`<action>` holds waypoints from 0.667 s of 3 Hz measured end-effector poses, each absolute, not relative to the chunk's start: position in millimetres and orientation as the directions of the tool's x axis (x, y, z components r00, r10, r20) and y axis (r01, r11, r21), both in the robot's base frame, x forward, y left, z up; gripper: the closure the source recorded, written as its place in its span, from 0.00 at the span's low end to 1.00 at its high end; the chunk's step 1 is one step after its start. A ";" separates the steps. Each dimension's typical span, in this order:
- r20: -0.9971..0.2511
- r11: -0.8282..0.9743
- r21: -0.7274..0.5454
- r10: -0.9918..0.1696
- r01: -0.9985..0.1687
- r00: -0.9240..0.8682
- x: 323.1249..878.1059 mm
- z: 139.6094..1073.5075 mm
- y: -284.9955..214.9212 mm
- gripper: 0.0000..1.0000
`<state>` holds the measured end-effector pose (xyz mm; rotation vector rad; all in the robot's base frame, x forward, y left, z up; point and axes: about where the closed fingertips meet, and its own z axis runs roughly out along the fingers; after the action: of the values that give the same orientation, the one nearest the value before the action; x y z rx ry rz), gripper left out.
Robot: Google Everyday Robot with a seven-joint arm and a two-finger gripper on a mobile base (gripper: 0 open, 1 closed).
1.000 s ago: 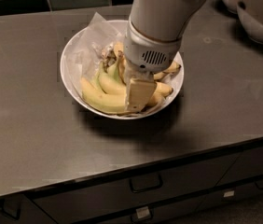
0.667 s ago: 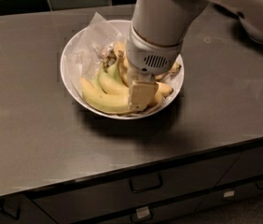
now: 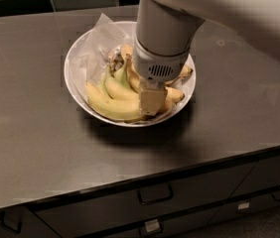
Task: Pick banana from white bowl
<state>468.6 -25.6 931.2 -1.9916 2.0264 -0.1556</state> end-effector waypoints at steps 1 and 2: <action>-0.132 0.031 -0.282 -0.991 -0.959 0.006 468.4 927.2 -23.9 0.47; -0.155 0.053 -0.280 -0.988 -0.958 -0.009 459.7 918.2 -25.1 0.47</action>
Offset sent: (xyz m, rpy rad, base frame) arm -0.0217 -0.0035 -0.0285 0.0576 0.0053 -0.0390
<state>459.7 -25.1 918.2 -1.9669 2.0299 -0.1355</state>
